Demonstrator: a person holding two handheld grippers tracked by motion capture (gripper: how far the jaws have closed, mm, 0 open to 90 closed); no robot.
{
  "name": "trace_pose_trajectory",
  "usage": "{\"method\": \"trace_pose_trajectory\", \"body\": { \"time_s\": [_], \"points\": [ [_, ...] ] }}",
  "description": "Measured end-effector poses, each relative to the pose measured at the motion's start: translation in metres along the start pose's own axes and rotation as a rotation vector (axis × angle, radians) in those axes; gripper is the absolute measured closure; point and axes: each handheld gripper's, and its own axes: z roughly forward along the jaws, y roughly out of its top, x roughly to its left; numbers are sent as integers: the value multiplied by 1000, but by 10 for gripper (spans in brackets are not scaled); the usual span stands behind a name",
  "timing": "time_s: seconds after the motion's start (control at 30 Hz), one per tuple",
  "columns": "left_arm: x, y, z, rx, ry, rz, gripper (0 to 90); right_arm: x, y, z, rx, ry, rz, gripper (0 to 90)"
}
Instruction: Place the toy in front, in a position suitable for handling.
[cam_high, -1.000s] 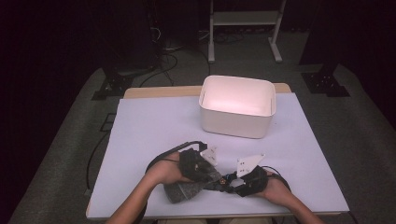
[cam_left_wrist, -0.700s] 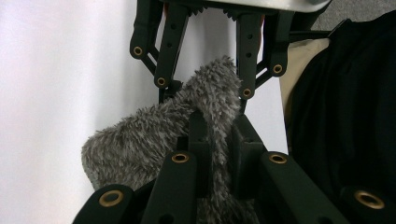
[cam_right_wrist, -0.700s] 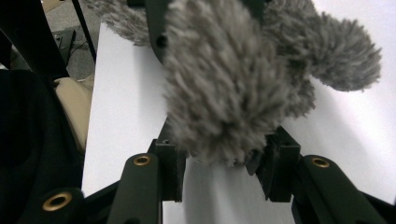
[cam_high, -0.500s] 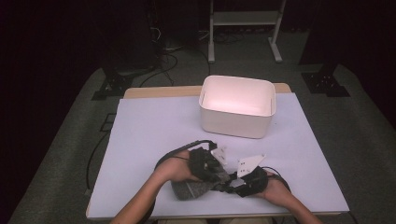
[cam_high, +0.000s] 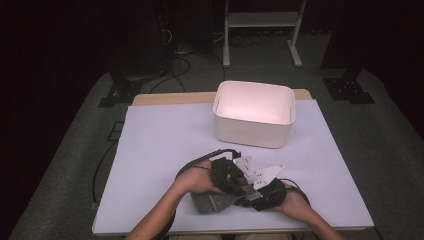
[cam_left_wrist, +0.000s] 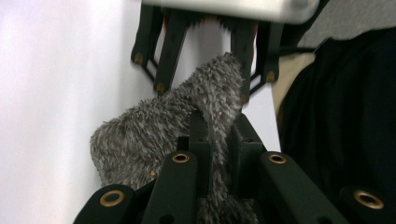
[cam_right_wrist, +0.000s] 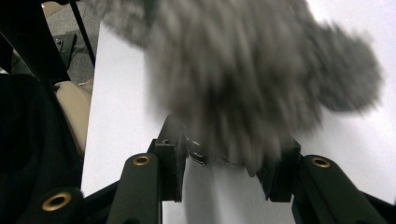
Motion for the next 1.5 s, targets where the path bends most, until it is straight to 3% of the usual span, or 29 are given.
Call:
{"method": "trace_pose_trajectory", "body": {
  "time_s": [0.1,0.3,0.37,0.43,0.47,0.5,0.67,0.8,0.9,1.1,1.17,1.23,1.5],
  "points": [
    [3,-3,0,-17,-9,-12,817,0,0,0,-2,1,3,569],
    [0,-22,-12,-31,25,-37,805,-1,0,0,5,-8,-9,569],
    [-3,-34,-18,-36,36,-55,805,0,1,0,12,-13,-20,569],
    [-6,-57,-29,-52,60,-100,805,1,1,1,14,-13,-22,569],
    [-6,-57,-29,-52,60,-100,805,1,1,1,14,-13,-22,569],
    [-10,-73,-40,-70,79,-129,804,0,1,0,14,-13,-24,569],
    [-17,-98,-57,-71,137,-171,796,-1,1,1,14,-3,-13,567],
    [-17,-100,-53,-92,114,-172,796,-3,3,2,35,16,2,539],
    [-15,-98,-50,-96,107,-163,796,-4,7,6,82,13,-25,474],
    [-12,-91,-46,-92,103,-160,796,-5,24,9,63,29,-52,486],
    [-12,-87,-45,-88,107,-150,796,-6,32,11,78,47,-65,538],
    [-11,-86,-44,-89,111,-145,796,-5,36,11,108,34,-88,560],
    [-10,-88,-46,-111,101,-151,796,-9,36,3,145,37,-99,568]
  ]
}}
